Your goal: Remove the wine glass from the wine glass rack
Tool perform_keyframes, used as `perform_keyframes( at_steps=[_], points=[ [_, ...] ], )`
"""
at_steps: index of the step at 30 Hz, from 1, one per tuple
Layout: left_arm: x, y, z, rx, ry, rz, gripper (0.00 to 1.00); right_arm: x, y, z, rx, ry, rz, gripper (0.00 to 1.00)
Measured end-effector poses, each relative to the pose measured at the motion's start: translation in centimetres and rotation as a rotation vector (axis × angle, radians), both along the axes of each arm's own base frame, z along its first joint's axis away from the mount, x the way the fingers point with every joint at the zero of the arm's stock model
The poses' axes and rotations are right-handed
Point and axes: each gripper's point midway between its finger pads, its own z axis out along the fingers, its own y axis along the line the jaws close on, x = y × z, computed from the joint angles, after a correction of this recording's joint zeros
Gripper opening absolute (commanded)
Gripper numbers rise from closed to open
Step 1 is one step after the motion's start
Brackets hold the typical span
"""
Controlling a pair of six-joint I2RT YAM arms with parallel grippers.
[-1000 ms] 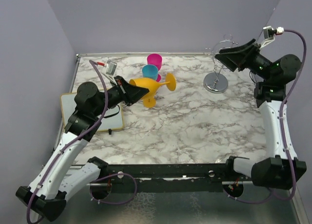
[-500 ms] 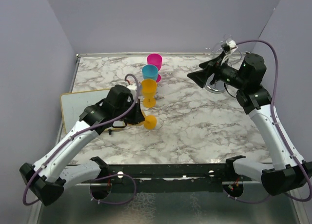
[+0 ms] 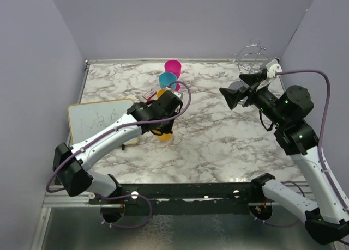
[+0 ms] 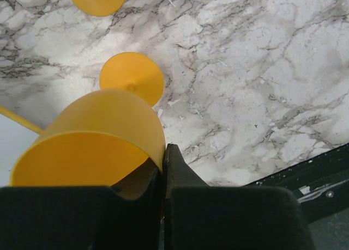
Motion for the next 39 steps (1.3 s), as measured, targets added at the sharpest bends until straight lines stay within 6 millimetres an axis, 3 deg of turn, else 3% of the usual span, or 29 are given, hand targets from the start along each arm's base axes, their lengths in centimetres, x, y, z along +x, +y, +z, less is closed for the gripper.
perform_keyframes(
  at_steps=[8, 19, 33, 39],
  points=[
    [1.6, -1.4, 0.1, 0.028, -0.010, 0.009, 0.00, -0.6, -1.4, -0.4, -0.004, -0.034, -0.069, 0.91],
    [2.2, -2.2, -2.6, 0.090, 0.049, 0.010, 0.04, -1.8, -2.1, 0.9, 0.018, -0.093, -0.091, 0.91],
    [2.5, -2.3, -3.5, 0.120, 0.058, 0.009, 0.54, -2.1, -2.2, 1.1, 0.021, -0.110, -0.100, 0.91],
    [2.7, -2.1, -1.7, 0.085, 0.007, 0.008, 0.69, -2.3, -2.3, 1.1, 0.015, -0.124, -0.110, 0.91]
  ],
)
